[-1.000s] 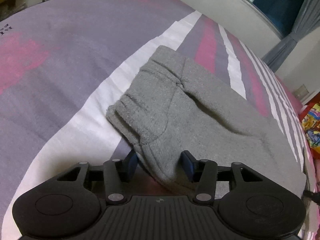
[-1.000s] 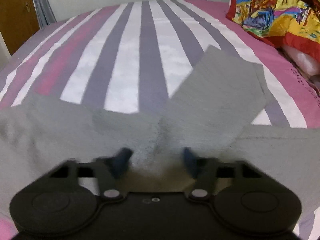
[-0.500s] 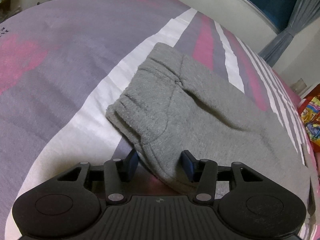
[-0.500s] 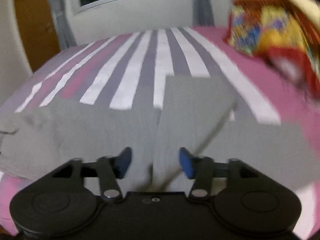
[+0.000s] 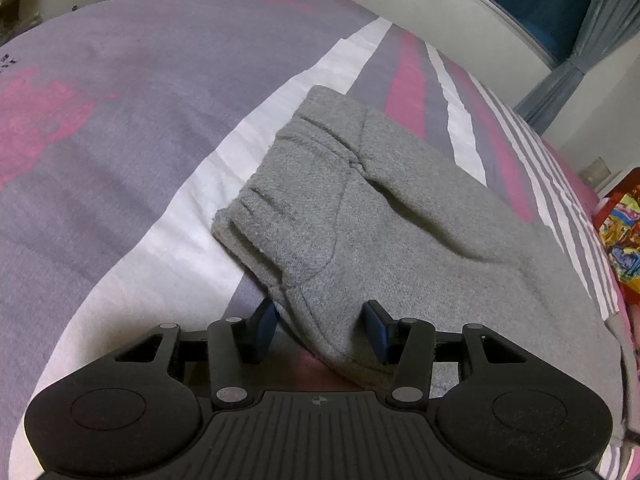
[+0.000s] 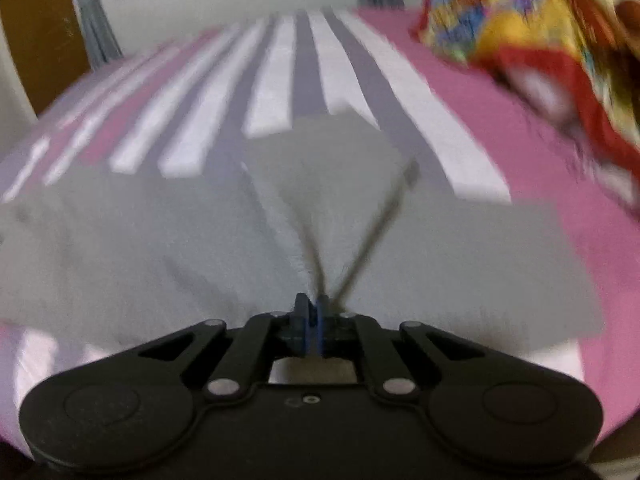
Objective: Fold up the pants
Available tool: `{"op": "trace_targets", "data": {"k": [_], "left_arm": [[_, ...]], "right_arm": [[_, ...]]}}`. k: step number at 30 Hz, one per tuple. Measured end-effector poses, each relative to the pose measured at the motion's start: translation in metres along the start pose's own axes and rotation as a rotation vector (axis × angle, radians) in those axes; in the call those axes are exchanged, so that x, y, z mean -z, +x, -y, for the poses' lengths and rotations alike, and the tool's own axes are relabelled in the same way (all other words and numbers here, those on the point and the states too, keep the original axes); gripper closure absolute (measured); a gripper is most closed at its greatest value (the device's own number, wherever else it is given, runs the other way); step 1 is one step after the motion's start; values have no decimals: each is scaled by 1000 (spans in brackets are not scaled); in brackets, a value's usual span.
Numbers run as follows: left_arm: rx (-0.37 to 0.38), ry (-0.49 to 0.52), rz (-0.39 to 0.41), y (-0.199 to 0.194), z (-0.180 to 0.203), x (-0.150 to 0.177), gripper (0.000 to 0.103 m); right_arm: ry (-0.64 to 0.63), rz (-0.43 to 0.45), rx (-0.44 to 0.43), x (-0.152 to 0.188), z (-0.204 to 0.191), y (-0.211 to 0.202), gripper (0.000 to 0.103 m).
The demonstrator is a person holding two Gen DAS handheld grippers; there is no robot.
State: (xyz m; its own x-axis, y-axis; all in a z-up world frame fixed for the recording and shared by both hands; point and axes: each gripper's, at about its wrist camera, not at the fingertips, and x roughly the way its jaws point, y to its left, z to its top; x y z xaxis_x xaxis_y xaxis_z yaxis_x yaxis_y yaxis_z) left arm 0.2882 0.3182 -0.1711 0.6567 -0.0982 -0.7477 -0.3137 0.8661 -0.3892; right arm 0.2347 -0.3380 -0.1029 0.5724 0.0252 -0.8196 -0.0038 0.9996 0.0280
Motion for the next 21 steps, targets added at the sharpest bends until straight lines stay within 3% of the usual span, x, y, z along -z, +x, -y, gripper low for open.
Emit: {"op": "trace_targets", "data": {"k": [3, 4, 5, 7, 12, 13, 14, 15, 21], "left_arm": [[4, 1, 5, -1, -1, 1, 54], [6, 3, 5, -2, -1, 2, 54], [8, 2, 6, -1, -2, 2, 54], [15, -3, 7, -1, -3, 2, 54], [18, -5, 8, -1, -3, 3, 54], [19, -6, 7, -2, -3, 3, 54], [19, -6, 7, -2, -3, 3, 54], [19, -5, 6, -2, -3, 3, 54], [34, -1, 13, -2, -6, 5, 54]], "right_arm": [[-101, 93, 16, -5, -13, -17, 70], [-157, 154, 2, -10, -23, -26, 55], [-204, 198, -10, -17, -32, -29, 50], [-299, 206, 5, -37, -51, -20, 50], [-520, 119, 172, -78, -91, 49, 59], [-533, 111, 208, -84, -93, 57, 70], [-528, 106, 225, -91, -91, 61, 93], [-493, 115, 217, -95, -82, 58, 98], [-147, 352, 177, -95, -5, -23, 98]]}}
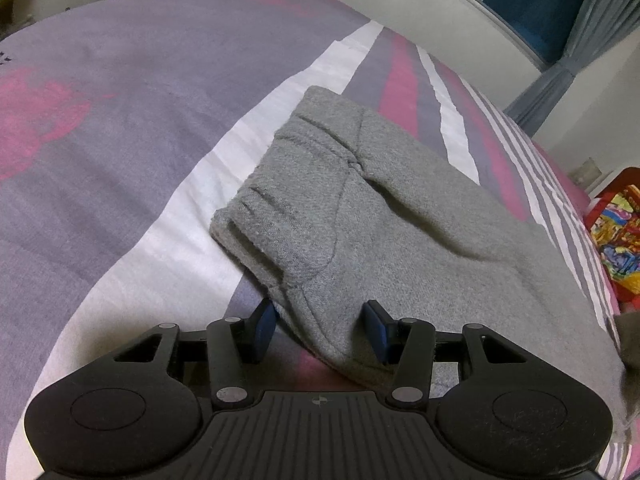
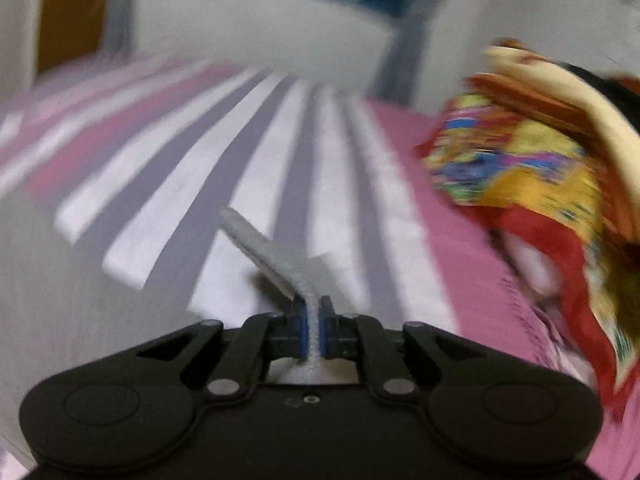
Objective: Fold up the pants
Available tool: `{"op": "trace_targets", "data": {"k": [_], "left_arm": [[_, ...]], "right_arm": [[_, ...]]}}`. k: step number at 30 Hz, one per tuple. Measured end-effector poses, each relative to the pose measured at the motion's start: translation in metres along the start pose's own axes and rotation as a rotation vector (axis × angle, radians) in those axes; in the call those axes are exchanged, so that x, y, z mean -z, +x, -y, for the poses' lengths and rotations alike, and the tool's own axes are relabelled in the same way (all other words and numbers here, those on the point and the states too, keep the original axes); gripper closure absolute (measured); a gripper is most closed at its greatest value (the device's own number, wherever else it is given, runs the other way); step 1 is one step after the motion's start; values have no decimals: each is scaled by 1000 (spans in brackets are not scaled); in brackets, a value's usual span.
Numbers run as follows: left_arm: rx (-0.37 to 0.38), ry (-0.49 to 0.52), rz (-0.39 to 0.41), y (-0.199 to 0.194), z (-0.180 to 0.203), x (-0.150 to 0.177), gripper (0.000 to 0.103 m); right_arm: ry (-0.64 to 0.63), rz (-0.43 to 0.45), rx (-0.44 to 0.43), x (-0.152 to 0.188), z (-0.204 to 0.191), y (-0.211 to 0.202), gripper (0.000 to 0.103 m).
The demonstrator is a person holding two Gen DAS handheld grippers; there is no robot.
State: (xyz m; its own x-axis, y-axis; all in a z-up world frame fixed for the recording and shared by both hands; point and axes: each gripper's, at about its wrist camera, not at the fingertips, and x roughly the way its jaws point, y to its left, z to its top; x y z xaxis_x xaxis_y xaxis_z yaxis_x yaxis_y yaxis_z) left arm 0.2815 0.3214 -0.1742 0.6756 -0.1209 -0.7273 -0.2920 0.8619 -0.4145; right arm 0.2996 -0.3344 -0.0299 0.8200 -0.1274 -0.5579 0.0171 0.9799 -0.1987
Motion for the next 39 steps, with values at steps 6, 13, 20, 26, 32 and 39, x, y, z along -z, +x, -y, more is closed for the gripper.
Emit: {"op": "trace_targets", "data": {"k": [6, 13, 20, 26, 32, 39], "left_arm": [[2, 0, 0, 0, 0, 1, 54], [-8, -2, -16, 1, 2, -2, 54], [-12, -6, -16, 2, 3, -3, 54], [-10, -6, -18, 3, 3, -2, 54], [-4, -7, -23, 3, 2, -3, 54], [9, -9, -16, 3, -1, -1, 54]], "right_arm": [[415, 64, -23, 65, 101, -48, 98], [820, -83, -149, 165, 154, -9, 94], [1009, -71, -136, 177, 187, -3, 98], [896, 34, -91, 169, 171, -40, 99], [975, -32, -66, 189, 177, -8, 100], [959, -76, -20, 181, 181, -3, 101]]}}
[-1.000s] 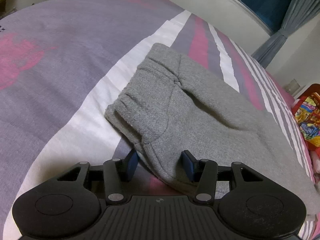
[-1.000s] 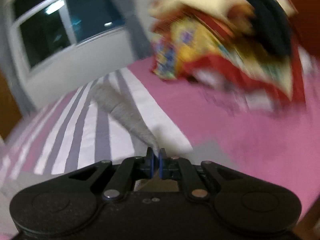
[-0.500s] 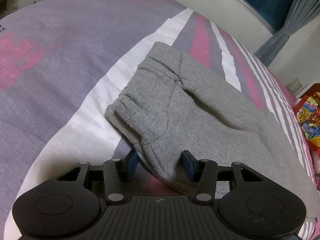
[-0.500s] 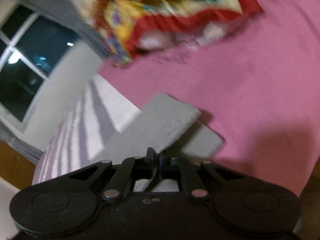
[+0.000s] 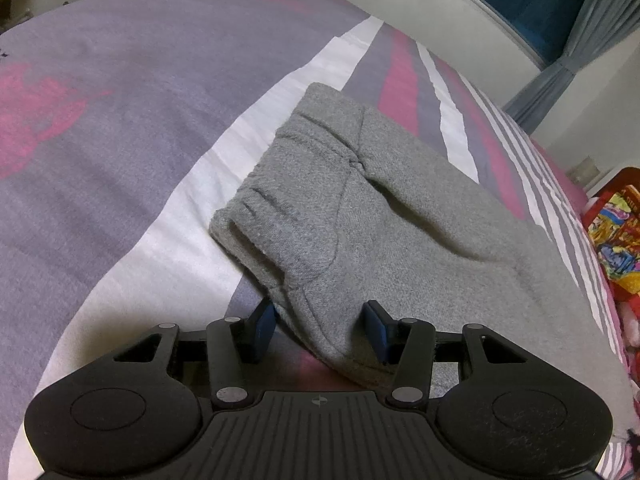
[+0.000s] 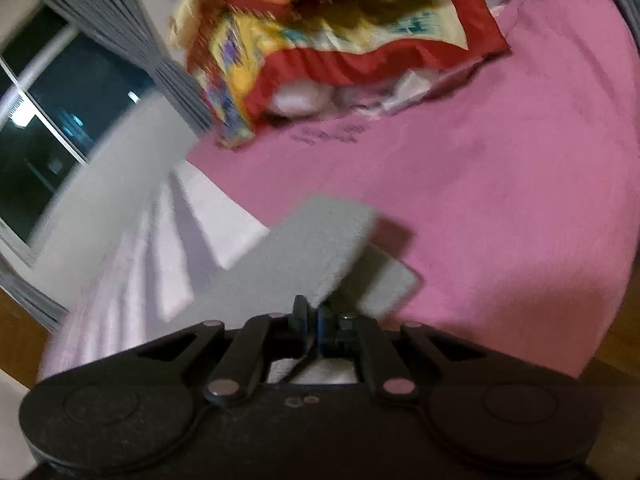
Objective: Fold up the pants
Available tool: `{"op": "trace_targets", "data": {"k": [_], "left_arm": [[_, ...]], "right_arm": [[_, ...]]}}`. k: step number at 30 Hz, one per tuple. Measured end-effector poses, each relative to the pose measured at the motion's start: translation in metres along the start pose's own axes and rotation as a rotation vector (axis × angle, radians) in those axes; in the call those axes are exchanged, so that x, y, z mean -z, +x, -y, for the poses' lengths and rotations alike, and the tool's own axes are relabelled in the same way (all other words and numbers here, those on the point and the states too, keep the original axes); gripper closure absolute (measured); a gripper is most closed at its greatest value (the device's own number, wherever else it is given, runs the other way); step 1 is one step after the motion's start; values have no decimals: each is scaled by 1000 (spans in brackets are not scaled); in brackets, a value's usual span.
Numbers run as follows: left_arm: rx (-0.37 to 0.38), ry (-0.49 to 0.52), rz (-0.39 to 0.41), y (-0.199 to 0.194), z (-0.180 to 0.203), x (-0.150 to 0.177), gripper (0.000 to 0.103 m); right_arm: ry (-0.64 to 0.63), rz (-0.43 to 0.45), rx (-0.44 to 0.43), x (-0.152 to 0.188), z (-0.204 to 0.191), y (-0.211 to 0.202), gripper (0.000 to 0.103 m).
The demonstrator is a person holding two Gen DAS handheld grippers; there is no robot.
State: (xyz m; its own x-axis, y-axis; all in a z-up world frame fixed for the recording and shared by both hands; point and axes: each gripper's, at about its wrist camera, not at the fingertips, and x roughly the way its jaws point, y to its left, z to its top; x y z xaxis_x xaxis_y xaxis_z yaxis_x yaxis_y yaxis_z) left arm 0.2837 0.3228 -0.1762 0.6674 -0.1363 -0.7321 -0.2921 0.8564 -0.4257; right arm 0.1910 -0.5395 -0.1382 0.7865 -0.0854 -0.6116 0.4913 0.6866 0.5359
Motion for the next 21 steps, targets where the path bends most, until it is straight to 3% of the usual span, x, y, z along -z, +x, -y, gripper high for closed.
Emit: {"op": "trace_targets", "data": {"k": [1, 3, 4, 5, 9, 12, 17, 21], "left_arm": [[1, -2, -1, 0, 0, 0, 54], [-4, -12, 0, -3, 1, -1, 54], [-9, -30, 2, -6, 2, -1, 54], [-8, -48, 11, -11, 3, 0, 54], [30, -44, 70, -32, 15, 24, 53], [31, -46, 87, -42, 17, 42, 54], [37, -20, 80, -60, 16, 61, 53], [41, -19, 74, -67, 12, 68, 53]], "right_arm": [[39, -18, -8, -2, 4, 5, 101], [69, -26, -15, -4, -3, -3, 91], [61, -21, -33, -2, -10, -10, 80], [54, -20, -67, 2, -17, -17, 78], [44, -173, -253, 37, -49, -22, 78], [66, -273, -325, 64, -68, -11, 78], [160, -400, -368, 97, -80, 8, 78], [172, -433, -350, 107, -84, 18, 78]]}}
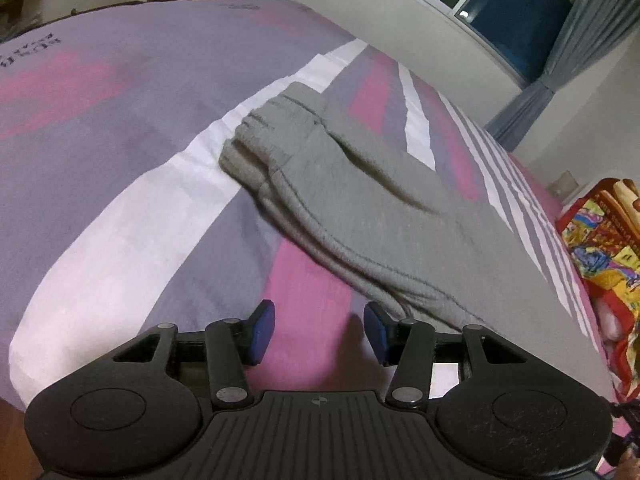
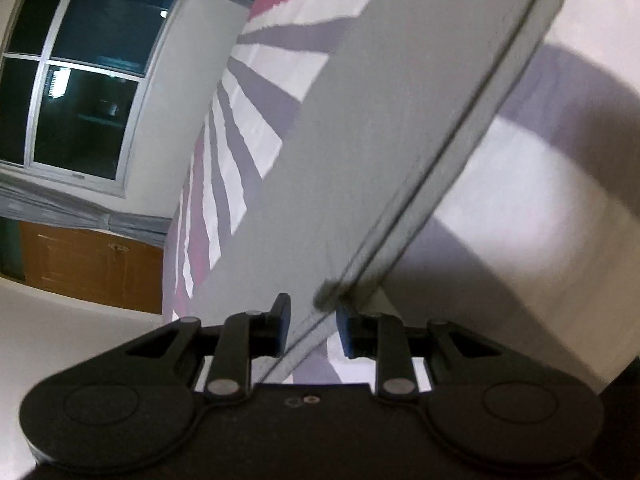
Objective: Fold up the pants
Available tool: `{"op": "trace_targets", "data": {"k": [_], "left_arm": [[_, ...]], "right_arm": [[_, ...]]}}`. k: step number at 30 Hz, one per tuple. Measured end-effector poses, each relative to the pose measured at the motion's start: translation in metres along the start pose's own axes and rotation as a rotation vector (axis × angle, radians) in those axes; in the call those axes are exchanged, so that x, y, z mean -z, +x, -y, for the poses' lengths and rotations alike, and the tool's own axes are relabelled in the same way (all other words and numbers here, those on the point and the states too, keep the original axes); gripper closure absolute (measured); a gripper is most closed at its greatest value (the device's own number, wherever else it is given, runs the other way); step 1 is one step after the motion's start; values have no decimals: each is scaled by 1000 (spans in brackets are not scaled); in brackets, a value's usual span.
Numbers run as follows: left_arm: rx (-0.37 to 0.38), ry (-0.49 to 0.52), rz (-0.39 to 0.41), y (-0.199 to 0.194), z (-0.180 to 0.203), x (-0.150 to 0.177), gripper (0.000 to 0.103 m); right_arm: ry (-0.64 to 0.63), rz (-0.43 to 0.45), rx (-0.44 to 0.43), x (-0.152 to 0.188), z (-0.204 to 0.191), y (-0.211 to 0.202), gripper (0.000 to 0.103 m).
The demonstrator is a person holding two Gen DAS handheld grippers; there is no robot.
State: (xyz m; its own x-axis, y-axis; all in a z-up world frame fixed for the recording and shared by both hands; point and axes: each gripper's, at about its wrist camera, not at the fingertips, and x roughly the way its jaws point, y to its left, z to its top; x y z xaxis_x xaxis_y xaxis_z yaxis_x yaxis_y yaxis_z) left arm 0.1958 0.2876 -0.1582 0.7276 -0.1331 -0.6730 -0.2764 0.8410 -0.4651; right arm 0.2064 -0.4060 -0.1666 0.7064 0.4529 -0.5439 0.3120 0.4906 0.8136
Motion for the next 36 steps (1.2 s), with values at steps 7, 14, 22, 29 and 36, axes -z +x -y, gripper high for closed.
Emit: {"op": "trace_targets", "data": {"k": [7, 14, 22, 29, 36], "left_arm": [[1, 20, -12, -1, 6, 4, 53], [1, 24, -19, -1, 14, 6, 53], [-18, 40, -32, -2, 19, 7, 53], [34, 92, -35, 3, 52, 6, 53], [62, 124, -55, 26, 90, 6, 53]], "right_arm": [[5, 9, 17, -1, -10, 8, 80], [-25, 35, 16, 4, -8, 3, 100], [-32, 28, 41, 8, -1, 3, 99], [-115, 132, 105, -15, -2, -28, 88], [13, 324, 186, -75, 52, -93, 101]]}}
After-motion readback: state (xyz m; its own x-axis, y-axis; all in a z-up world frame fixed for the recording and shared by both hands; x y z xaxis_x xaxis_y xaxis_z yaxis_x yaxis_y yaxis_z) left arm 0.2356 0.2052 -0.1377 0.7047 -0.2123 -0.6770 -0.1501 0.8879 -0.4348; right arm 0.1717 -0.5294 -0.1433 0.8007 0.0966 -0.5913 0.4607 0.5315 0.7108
